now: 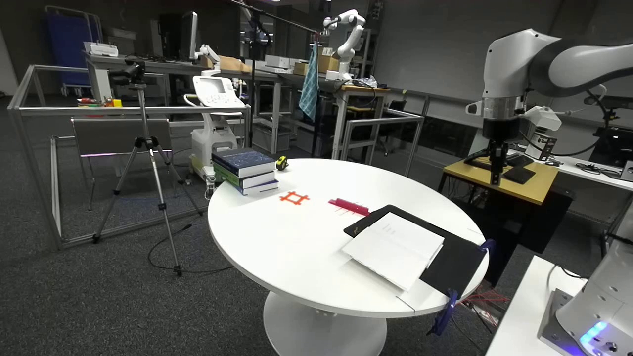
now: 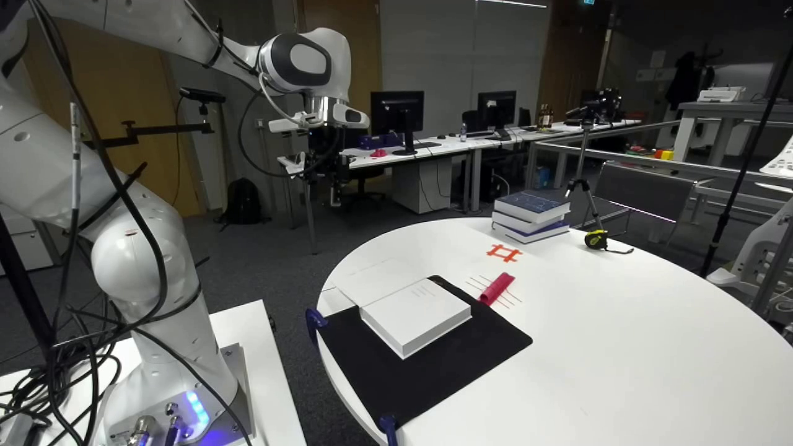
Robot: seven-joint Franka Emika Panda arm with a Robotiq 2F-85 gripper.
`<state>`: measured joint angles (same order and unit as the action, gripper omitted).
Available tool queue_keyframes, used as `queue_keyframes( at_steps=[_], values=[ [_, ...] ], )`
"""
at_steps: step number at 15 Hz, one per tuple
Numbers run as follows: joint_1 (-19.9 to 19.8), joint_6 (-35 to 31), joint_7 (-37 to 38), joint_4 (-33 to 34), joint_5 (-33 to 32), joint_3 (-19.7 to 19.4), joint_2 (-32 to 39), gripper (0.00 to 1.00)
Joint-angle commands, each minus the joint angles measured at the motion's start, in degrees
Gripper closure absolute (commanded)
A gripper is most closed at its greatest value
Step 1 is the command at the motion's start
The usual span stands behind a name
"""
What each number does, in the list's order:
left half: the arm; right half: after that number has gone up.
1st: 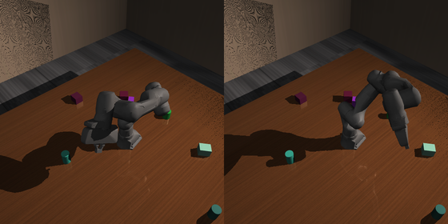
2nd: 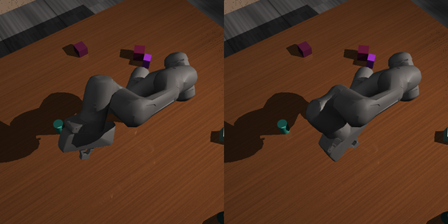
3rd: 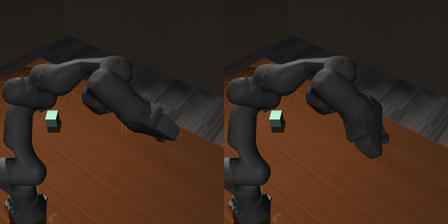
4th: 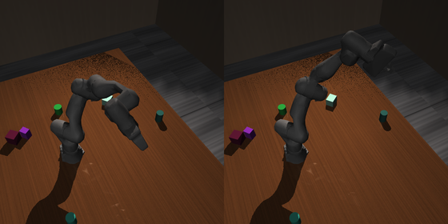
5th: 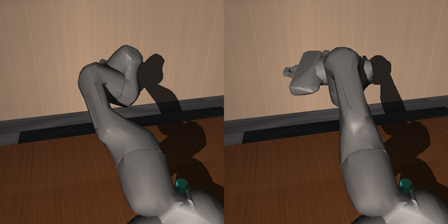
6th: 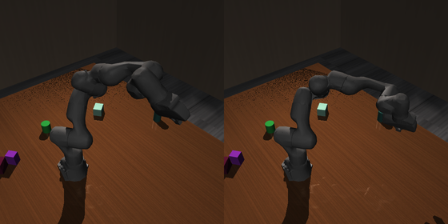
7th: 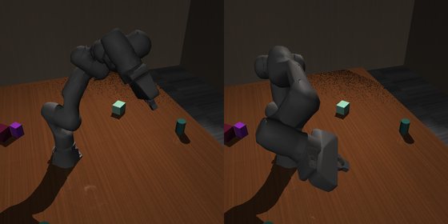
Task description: Close the book
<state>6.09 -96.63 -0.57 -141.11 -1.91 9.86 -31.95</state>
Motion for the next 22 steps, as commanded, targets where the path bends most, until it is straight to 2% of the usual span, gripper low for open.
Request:
queue_keyframes(
  at_steps=[1,22],
  values=[
    [0.96,0.1,0.42,0.09,-0.37,-0.8,0.12,0.0],
    [0.96,0.1,0.42,0.09,-0.37,-0.8,0.12,0.0]
  ],
)
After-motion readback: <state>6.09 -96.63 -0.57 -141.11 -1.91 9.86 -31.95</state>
